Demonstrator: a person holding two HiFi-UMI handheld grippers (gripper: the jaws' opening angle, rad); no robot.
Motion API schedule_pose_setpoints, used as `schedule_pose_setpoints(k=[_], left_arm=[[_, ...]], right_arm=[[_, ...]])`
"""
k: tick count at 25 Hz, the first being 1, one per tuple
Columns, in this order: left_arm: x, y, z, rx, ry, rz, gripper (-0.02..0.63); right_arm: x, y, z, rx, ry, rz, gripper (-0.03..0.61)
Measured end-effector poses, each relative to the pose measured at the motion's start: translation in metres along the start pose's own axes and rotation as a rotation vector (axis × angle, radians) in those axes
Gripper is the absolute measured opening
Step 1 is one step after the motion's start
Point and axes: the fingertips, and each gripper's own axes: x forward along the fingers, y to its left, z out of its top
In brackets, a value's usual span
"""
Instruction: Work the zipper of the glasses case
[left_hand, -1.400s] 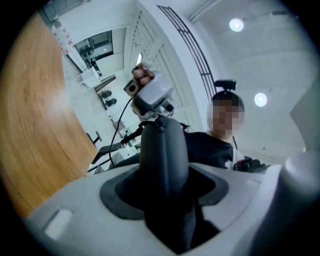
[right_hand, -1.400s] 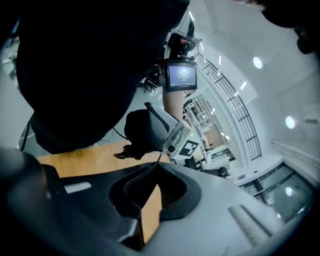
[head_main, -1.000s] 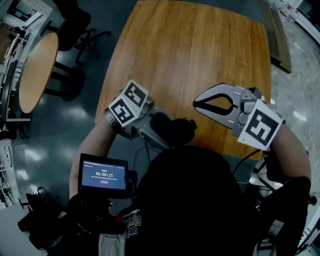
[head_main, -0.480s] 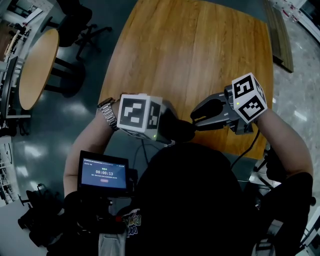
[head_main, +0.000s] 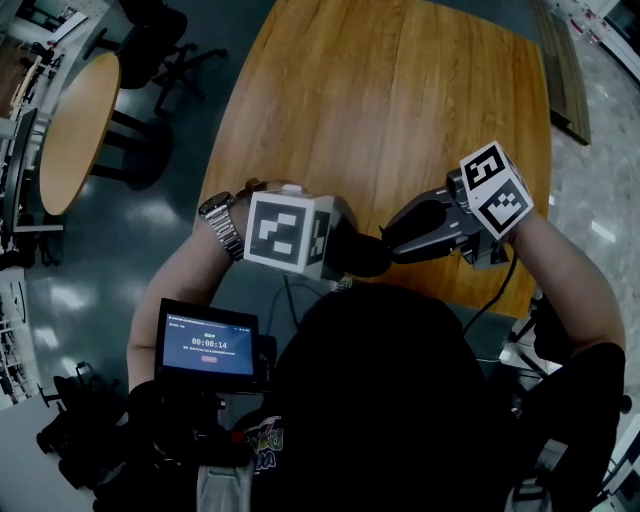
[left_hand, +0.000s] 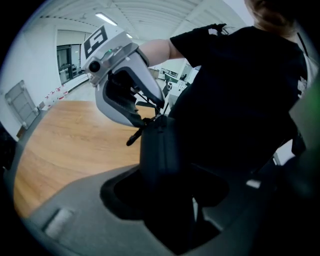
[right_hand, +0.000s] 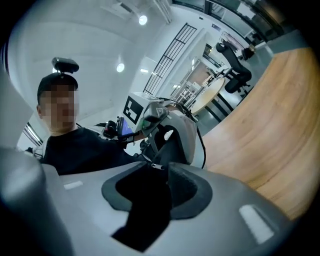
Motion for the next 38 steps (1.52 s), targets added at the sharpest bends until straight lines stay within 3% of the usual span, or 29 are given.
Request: schedule_pose_setpoints(k=[5, 10, 15, 19, 24, 27, 33, 38], left_arm=[[0.004, 0.002, -0.003, 0.047, 0.067, 0.026, 0.253], [0.011, 0.006, -0.013, 0.036, 0.102, 0.036, 0.253], [0.012, 0.005, -0.008, 0.029, 0.043, 0.028, 0.253], [0.009, 0.010, -0.005, 0.044, 0.001, 0.057, 0.253], [0.002, 0.019, 0.006, 0.069, -0.078, 0.118, 0.253], [0.001, 0.021, 0.006, 0.086, -0.074, 0.140, 0.253], [0.006, 0.020, -0.001, 0.078, -0.045, 0.123, 0.254], [0.005, 0.025, 0.000, 0.034, -0.126, 0.135, 0.253]], right_arm=[[0.002, -0.003, -0.002, 0.016, 0.031, -0.014, 0.133], [0.005, -0.011, -0.005, 0.002, 0.035, -0.074, 0.079], [-0.001, -0.010, -0.003, -0.038, 0.037, -0.089, 0.027], [-0.007, -0.006, 0.004, -0.043, -0.007, -0.062, 0.020], [-0.017, 0.000, 0.008, 0.047, -0.117, 0.052, 0.020], [-0.015, -0.001, 0.007, 0.094, -0.172, 0.092, 0.021], [-0.007, -0.004, 0.004, 0.054, -0.156, 0.043, 0.023], [-0.014, -0.003, 0.010, -0.014, -0.214, -0.033, 0.009]])
